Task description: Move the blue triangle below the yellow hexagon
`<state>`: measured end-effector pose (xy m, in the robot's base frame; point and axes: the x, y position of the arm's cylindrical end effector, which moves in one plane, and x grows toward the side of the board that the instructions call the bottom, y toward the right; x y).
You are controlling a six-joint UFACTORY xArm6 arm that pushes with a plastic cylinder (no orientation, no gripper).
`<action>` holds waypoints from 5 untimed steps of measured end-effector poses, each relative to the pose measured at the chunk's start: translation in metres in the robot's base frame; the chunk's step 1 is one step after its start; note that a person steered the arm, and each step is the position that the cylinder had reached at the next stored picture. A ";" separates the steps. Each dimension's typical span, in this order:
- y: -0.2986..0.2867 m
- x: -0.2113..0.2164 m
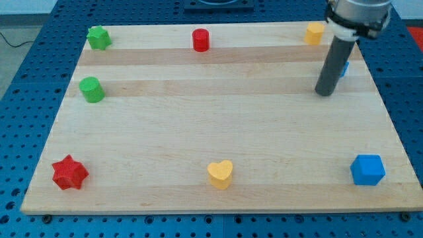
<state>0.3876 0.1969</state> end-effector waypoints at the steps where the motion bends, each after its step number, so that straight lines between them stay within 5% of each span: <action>1: 0.000 -0.046; 2: -0.010 -0.058; 5: -0.025 0.039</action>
<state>0.4263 0.1716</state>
